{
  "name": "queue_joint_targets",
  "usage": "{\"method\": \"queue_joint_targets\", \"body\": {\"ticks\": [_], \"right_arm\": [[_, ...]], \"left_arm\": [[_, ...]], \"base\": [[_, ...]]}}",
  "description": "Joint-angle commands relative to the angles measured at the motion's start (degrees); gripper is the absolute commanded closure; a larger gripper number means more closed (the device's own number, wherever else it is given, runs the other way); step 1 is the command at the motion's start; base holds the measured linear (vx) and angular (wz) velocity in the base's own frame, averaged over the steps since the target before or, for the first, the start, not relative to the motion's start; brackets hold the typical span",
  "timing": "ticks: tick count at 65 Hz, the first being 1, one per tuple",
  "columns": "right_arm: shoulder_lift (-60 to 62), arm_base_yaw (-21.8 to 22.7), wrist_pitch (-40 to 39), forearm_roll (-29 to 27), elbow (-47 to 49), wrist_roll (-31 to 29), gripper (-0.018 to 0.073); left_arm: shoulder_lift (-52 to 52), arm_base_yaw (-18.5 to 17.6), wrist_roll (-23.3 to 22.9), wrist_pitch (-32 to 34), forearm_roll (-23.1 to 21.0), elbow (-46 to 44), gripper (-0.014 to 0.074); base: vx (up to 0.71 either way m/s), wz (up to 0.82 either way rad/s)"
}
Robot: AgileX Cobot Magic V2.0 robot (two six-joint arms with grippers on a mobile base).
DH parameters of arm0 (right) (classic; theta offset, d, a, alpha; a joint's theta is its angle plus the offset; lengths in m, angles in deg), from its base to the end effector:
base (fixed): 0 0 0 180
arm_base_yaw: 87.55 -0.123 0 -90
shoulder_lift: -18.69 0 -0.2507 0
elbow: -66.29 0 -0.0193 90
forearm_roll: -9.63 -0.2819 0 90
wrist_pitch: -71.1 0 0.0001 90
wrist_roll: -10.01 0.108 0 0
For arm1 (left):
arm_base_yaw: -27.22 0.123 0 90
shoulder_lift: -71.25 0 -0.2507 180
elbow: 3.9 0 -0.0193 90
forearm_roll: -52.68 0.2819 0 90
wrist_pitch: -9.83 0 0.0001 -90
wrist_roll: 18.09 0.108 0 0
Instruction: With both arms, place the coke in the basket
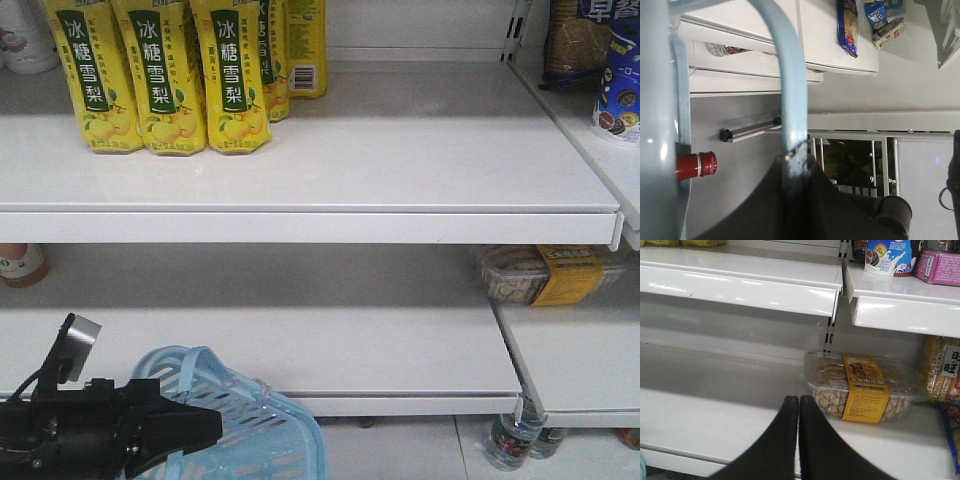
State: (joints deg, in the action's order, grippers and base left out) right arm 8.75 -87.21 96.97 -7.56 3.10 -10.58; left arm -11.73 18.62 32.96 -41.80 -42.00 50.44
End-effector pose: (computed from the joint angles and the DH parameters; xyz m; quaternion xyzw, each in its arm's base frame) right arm 0.1234 0.0132 0.2516 -0.0732 0.7507 0.0180 0.6563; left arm 0.2100 -0.1172 0.1331 -0.0978 0.8348 -0.5218 0.1459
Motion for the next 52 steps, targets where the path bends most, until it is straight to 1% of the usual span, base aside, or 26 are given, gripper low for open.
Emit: {"method": "queue_joint_targets", "body": {"ticks": [1,5,10,15,23,31,36,40,47,52], "right_arm": [[-0.63,0.3,-4.23,-0.5,1.43,-0.22,0.0569],[-0.63,0.3,-4.18,-0.5,1.43,-0.22,0.0569],[-0.63,0.3,-4.18,-0.5,1.43,-0.22,0.0569],[-0.63,0.3,-4.18,-0.5,1.43,-0.22,0.0569],[-0.63,0.3,-4.18,-0.5,1.43,-0.22,0.0569],[-0.63,0.3,-4.18,-0.5,1.43,-0.22,0.0569],[-0.63,0.3,-4.18,-0.5,1.43,-0.22,0.0569],[-0.63,0.3,-4.18,-0.5,1.43,-0.22,0.0569],[-0.63,0.3,-4.18,-0.5,1.43,-0.22,0.0569],[-0.63,0.3,-4.18,-0.5,1.43,-0.22,0.0569]], "left_arm": [[1.49,-0.16,0.07,-5.29,-6.77,-1.49,0.0603],[2.04,-0.16,0.07,-4.91,-6.69,-1.49,0.0603],[4.52,-0.16,0.5,-6.21,-3.78,-1.49,0.0603],[8.19,-0.16,0.55,-8.09,-2.32,-1.49,0.0603],[15.49,-0.16,0.55,-9.54,-1.33,-1.49,0.0603],[24.53,-0.16,0.52,-9.56,-1.15,-1.49,0.0603],[30.82,-0.16,0.52,-8.08,-0.95,-1.49,0.0603],[34.81,-0.16,0.52,-5.9,0.05,-1.49,0.0603],[42.87,-0.16,0.22,-1.64,4.6,-1.49,0.0603],[47.5,-0.16,-1.7,0.67,8.63,-1.49,0.0603]], "base": [[0.0,0.0],[0.0,0.0],[0.0,0.0],[0.0,0.0],[0.0,0.0],[0.0,0.0],[0.0,0.0],[0.0,0.0],[0.0,0.0],[0.0,0.0]]}}
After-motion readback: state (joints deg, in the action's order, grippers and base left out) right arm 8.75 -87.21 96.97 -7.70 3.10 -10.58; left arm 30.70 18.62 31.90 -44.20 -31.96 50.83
